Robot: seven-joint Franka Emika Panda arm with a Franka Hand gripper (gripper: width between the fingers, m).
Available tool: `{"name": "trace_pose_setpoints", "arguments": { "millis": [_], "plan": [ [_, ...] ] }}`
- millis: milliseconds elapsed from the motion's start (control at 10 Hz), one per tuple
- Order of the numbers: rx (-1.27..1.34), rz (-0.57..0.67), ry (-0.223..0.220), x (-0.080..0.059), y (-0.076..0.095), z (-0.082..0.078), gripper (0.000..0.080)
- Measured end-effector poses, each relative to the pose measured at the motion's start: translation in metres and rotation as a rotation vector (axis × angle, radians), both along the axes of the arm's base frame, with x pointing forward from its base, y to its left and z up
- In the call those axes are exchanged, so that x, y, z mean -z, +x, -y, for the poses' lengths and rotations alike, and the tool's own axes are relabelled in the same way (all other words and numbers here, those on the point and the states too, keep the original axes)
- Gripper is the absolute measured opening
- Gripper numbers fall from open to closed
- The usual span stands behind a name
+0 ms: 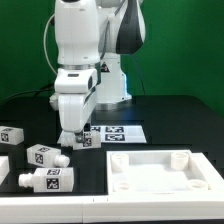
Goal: Assemble one leg
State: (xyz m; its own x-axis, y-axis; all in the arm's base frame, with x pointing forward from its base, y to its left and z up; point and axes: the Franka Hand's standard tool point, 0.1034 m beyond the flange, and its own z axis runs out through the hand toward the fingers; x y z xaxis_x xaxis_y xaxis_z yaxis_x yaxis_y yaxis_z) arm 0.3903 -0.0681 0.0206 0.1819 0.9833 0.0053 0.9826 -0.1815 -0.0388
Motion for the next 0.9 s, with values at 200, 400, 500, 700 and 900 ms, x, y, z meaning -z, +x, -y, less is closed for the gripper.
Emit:
{"name": "trace_pose_setpoints", "arguments": {
  "millis": [200, 400, 500, 700, 900],
  "plan": [
    [0.001, 0.000, 0.000, 0.000, 0.000, 0.000, 0.0278],
    [0.010, 0.000, -0.001, 0.000, 0.000, 0.000, 0.0278],
    [0.051, 0.000, -0.002, 0.000, 0.000, 0.000, 0.0278],
    [0.360, 0.003, -0.005, -0.004, 0.001, -0.009, 0.0278],
    [0.763, 0.000, 0.006, -0.009, 0.008, -0.024, 0.0278]
  ]
}}
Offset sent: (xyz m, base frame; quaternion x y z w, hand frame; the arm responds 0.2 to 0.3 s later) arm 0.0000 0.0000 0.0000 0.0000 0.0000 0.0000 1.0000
